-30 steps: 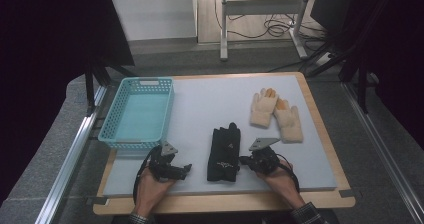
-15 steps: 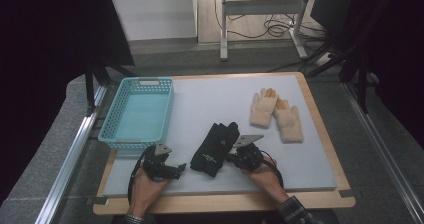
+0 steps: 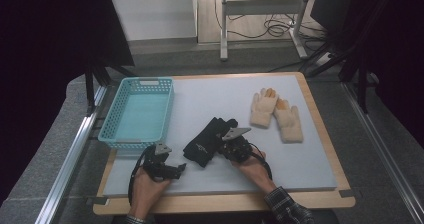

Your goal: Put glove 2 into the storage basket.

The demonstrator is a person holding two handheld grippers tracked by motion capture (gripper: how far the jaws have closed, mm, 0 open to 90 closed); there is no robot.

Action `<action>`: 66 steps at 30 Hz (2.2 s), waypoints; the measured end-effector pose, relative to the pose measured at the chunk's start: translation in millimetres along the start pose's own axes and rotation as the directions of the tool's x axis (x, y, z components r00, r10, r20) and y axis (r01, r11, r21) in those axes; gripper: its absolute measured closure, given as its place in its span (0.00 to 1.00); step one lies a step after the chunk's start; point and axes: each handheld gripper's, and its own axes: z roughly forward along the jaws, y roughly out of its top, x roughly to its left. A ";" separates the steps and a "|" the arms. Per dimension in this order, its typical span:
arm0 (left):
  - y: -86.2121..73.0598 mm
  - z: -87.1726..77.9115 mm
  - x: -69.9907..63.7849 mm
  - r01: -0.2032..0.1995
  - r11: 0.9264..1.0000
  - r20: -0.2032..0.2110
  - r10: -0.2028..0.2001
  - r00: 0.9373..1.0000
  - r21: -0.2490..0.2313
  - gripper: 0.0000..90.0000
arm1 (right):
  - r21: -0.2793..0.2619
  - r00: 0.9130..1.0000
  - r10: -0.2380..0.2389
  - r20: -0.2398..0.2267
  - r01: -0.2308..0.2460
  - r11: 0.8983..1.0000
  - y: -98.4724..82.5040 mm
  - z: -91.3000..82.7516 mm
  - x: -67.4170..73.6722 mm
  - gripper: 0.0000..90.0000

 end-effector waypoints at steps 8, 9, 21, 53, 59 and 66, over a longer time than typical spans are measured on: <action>-0.5 0.1 0.1 0.007 1.000 0.003 -0.007 1.000 -0.003 0.02 | -0.021 0.999 0.019 0.035 -0.018 1.000 -9.2 -26.0 -9.6 0.84; -0.5 0.1 0.2 0.008 1.000 0.004 -0.008 1.000 -0.003 0.02 | -0.022 0.999 0.025 0.039 -0.024 0.999 -10.7 -29.2 -11.7 0.82; -0.5 0.1 0.4 0.008 1.000 0.006 -0.008 1.000 -0.003 0.02 | -0.057 0.986 0.084 0.144 -0.076 0.995 -45.8 -78.7 -37.7 0.42; 5.6 -7.7 -2.1 -0.012 1.000 0.049 0.012 0.999 -0.014 0.03 | -0.014 0.956 0.132 0.260 -0.133 0.991 -80.9 -91.5 -65.5 0.17; 21.1 -11.4 -9.6 -0.026 0.999 0.092 0.028 0.995 -0.026 0.03 | -0.015 0.957 0.133 0.259 -0.134 0.991 -81.0 -91.5 -65.7 0.17; 49.8 -6.7 -20.3 -0.036 0.999 0.110 0.039 0.993 -0.031 0.00 | -0.015 0.957 0.133 0.259 -0.134 0.991 -81.0 -91.6 -65.7 0.17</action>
